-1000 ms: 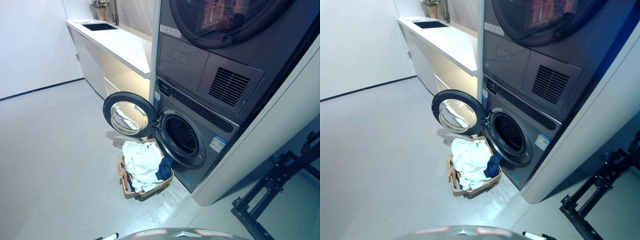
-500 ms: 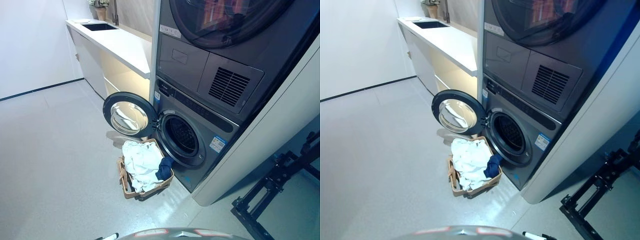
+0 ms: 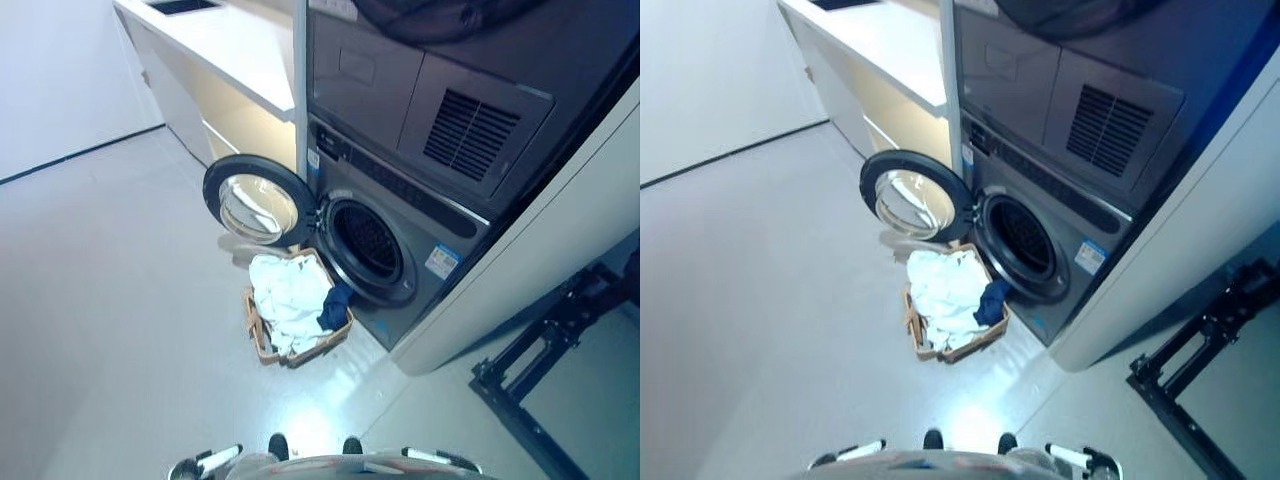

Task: Put the clothes in the basket into the washing machine.

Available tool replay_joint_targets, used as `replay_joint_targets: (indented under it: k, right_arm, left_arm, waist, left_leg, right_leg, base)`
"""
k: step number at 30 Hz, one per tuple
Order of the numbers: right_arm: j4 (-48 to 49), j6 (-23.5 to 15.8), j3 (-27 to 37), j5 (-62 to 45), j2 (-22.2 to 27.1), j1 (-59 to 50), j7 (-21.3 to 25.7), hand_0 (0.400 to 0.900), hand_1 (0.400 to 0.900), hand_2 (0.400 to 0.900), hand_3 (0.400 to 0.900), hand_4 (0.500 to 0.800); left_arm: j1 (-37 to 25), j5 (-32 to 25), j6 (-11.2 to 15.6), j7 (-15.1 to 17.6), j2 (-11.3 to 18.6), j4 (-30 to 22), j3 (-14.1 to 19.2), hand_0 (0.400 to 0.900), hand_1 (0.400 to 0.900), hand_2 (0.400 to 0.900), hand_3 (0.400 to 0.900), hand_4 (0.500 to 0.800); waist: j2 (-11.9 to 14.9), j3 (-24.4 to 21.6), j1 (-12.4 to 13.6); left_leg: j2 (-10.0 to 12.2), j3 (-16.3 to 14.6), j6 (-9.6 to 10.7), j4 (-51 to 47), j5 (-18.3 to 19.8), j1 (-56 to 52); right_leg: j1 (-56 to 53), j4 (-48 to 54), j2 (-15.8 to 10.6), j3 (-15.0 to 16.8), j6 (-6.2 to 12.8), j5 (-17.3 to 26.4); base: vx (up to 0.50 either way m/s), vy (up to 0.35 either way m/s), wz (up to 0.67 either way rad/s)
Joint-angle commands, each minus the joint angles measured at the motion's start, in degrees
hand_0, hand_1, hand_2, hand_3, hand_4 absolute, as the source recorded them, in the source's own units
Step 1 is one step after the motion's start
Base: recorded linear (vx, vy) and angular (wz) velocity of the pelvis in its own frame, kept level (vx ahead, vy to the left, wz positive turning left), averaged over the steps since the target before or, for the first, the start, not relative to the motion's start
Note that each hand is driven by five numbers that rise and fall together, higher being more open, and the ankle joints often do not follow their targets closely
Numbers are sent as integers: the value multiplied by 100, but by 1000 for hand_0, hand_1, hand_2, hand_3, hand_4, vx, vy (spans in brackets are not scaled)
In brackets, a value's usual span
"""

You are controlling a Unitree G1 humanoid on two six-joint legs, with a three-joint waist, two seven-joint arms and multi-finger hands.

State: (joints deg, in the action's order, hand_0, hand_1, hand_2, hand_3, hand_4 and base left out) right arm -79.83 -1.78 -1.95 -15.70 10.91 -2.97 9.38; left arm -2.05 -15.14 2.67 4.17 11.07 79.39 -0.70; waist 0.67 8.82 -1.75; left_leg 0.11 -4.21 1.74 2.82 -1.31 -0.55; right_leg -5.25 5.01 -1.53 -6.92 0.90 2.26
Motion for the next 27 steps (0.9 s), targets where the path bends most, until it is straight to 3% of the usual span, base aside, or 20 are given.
replay_joint_targets:
  k: [1, 3, 6, 9, 11, 14, 16, 18, 24, 25, 27]
  right_arm:
    - [111, -241, 124, -91, 484, -363, 100, 900, 900, 900, 900, 800]
    - [143, -241, 104, -72, 535, -411, 119, 900, 900, 900, 900, 800]
    - [137, -225, 65, -76, 600, -505, 134, 900, 900, 900, 900, 800]
    - [141, -234, 29, -59, 633, -591, 157, 900, 900, 900, 900, 800]
    - [153, -246, -18, -15, 641, -616, 160, 900, 900, 900, 900, 800]
    - [132, -264, -87, 30, 638, -629, 185, 900, 900, 900, 900, 800]
    - [110, -287, -89, 35, 616, -636, 172, 900, 900, 900, 900, 800]
    - [119, -283, -105, 57, 529, -630, 129, 900, 900, 900, 900, 800]
    - [166, -286, -179, 54, 358, -678, 85, 900, 900, 900, 900, 800]
    - [216, -279, -254, 84, 293, -733, 71, 900, 900, 900, 900, 800]
    - [300, -312, -241, 1, 216, -759, 80, 900, 900, 900, 900, 800]
  left_arm:
    - [-309, -226, 126, 46, -216, 27, -178, 900, 900, 900, 900, 800]
    - [-331, -292, 120, 51, -235, 25, -211, 900, 900, 900, 900, 800]
    - [-309, -379, 114, 65, -266, 48, -206, 900, 900, 900, 900, 800]
    - [-288, -453, 123, 104, -286, 49, -194, 900, 900, 900, 900, 800]
    - [-262, -478, 128, 132, -304, 32, -203, 900, 900, 900, 900, 800]
    - [-191, -526, 147, 175, -360, 35, -219, 900, 900, 900, 900, 800]
    - [-149, -533, 150, 193, -368, 82, -192, 900, 900, 900, 900, 800]
    - [-114, -515, 115, 196, -340, 126, -155, 900, 900, 900, 900, 800]
    - [-216, -440, 146, 204, -186, 29, -191, 900, 900, 900, 900, 800]
    - [-314, -418, 133, 188, -124, -13, -219, 900, 900, 900, 900, 800]
    - [-393, -394, 120, 197, -48, -30, -223, 900, 900, 900, 900, 800]
  waist:
    - [-39, 328, 66]
    - [-46, 456, 86]
    - [-92, 500, 80]
    - [-117, 483, 89]
    - [-160, 451, 107]
    - [-245, 396, 134]
    - [-244, 324, 138]
    - [-185, 151, 188]
    - [136, -77, 332]
    - [260, -122, 381]
    - [360, -144, 400]
  left_leg:
    - [83, 372, 145, 2552, 335, 640]
    - [86, 474, 150, 3194, 37, 1026]
    - [-37, 511, 98, 3197, 83, 1398]
    - [-192, 456, 119, 2455, 155, 1615]
    - [-225, 488, 172, 1423, -130, 1562]
    - [-208, 703, 289, -127, -647, 1404]
    - [-130, 575, 355, -454, -808, 1334]
    - [-45, 441, 284, -693, -876, 1073]
    - [-141, 208, 5, -246, -473, 1119]
    - [-209, 186, -151, -95, -253, 1161]
    - [-281, 179, -262, 7, -47, 1171]
  right_leg:
    - [-118, -636, 124, 43, -65, -963]
    - [-120, -742, 156, 31, -148, -1008]
    - [-62, -920, 149, 52, -183, -1111]
    - [-82, -933, 157, 64, -124, -1159]
    - [-191, -832, 222, 76, -83, -1175]
    - [-471, -641, 334, 133, -31, -1242]
    - [-708, -491, 353, 225, 7, -1307]
    - [-887, -353, 296, 276, 58, -1346]
    - [-787, -395, -63, 410, 310, -1342]
    - [-642, -589, -185, 425, 410, -1317]
    - [-446, -1014, -269, 434, 534, -1212]
  base:
    - [-24, -205, -1]
    - [-19, -166, 1]
    - [32, -64, -2]
    - [98, 7, -4]
    - [185, 63, -10]
    - [248, 120, -13]
    - [331, 177, -25]
    - [385, 235, -33]
    - [301, 280, -24]
    - [267, 316, -1]
    - [297, 367, 3]
